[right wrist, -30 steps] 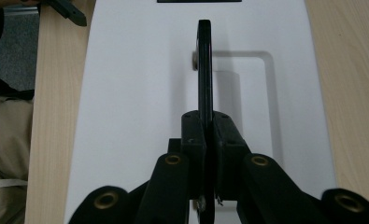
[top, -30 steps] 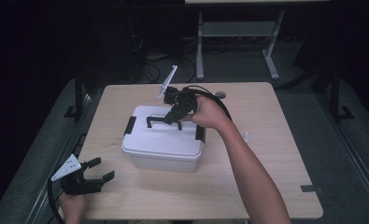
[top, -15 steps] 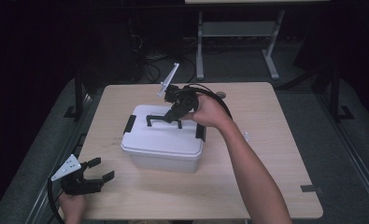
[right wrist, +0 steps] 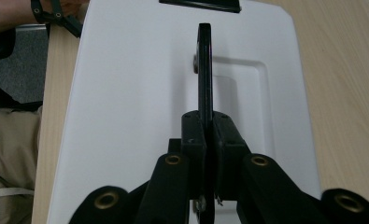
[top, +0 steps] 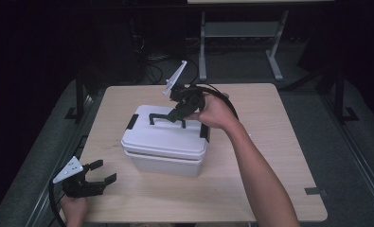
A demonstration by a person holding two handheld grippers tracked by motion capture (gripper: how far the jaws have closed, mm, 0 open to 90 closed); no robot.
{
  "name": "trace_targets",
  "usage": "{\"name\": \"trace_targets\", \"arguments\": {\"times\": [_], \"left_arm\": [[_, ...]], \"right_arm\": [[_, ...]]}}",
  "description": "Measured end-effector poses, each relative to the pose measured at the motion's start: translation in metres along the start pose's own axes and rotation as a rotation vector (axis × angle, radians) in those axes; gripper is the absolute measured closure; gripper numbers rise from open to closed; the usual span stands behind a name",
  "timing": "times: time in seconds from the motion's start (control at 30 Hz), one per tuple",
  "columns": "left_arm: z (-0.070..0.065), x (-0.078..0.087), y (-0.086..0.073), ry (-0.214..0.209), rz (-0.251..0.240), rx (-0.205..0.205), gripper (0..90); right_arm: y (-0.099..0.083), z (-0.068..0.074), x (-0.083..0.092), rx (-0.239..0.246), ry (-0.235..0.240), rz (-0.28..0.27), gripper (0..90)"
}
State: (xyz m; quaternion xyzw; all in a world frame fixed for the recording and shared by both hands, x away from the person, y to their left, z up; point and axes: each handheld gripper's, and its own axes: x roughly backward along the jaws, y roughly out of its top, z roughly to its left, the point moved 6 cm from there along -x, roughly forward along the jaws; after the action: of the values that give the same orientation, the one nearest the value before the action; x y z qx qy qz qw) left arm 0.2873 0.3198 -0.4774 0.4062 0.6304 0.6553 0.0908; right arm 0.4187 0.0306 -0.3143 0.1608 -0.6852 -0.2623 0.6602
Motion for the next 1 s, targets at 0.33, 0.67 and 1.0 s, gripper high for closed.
{"name": "trace_targets", "arguments": {"times": [0.33,0.67,1.0], "left_arm": [[0.0,-0.001,0.0,0.0,0.004,-0.001,13.1],[-0.001,-0.001,0.0,-0.005,0.004,0.001,13.1],[-0.003,-0.002,0.0,-0.006,0.006,0.002,13.1]], "right_arm": [[0.004,0.002,0.014,0.009,-0.013,-0.034,84.7],[0.0,0.011,0.032,0.011,-0.027,-0.04,84.7],[-0.029,0.027,0.057,-0.008,-0.054,-0.04,84.7]]}}
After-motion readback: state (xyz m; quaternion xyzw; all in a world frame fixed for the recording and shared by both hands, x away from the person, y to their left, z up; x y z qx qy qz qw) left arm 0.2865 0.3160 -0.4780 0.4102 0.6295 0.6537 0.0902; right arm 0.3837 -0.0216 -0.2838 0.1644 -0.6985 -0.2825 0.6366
